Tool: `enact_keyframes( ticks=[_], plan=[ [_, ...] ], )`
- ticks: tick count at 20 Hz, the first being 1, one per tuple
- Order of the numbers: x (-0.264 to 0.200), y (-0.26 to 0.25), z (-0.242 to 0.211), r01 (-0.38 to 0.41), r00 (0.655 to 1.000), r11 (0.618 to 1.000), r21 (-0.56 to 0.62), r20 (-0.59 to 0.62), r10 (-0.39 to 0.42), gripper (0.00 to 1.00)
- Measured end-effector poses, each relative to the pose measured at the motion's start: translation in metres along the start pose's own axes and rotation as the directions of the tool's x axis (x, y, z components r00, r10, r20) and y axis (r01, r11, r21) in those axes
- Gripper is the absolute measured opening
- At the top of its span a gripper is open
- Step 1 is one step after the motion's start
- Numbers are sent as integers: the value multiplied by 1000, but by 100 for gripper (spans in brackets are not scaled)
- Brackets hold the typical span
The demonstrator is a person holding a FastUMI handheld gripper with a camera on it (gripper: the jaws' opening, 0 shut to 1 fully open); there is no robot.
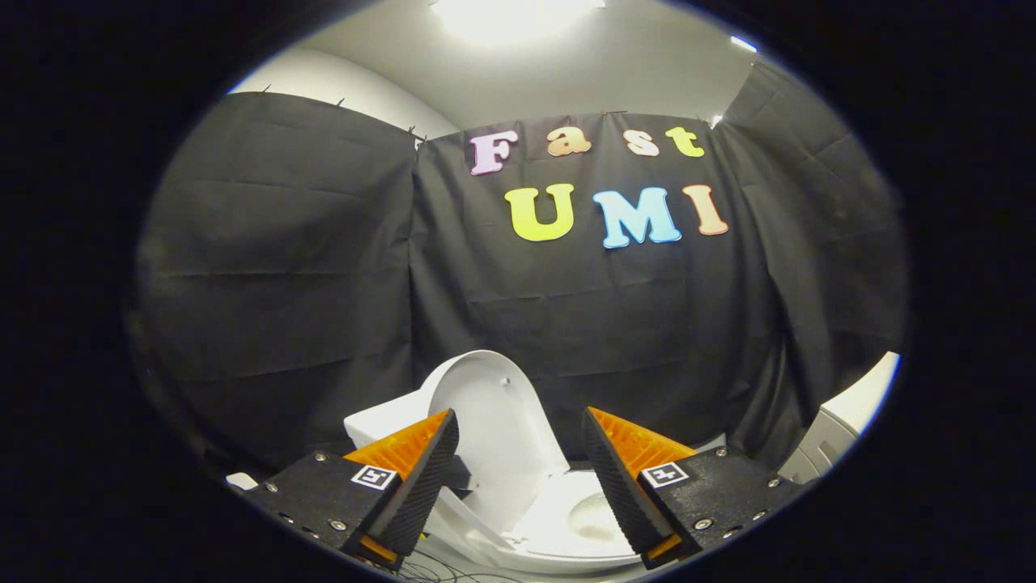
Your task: Open the toilet lid.
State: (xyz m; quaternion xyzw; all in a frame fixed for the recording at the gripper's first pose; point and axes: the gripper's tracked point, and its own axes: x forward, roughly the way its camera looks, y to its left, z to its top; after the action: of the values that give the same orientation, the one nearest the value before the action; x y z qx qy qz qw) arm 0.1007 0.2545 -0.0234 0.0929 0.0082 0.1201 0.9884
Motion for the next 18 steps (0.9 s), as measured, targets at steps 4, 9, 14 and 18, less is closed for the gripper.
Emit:
enact_keyframes(
  ticks=[4,9,14,18],
  plan=[
    [-18,-53,9,17,1000,1000,21,24,-18,94],
    [-38,-122,23,86,996,996,-17,31,-85,94],
    [-60,-166,30,140,990,989,-41,34,-139,94],
    [-74,-182,33,159,987,987,-34,39,-158,94]
  ],
)
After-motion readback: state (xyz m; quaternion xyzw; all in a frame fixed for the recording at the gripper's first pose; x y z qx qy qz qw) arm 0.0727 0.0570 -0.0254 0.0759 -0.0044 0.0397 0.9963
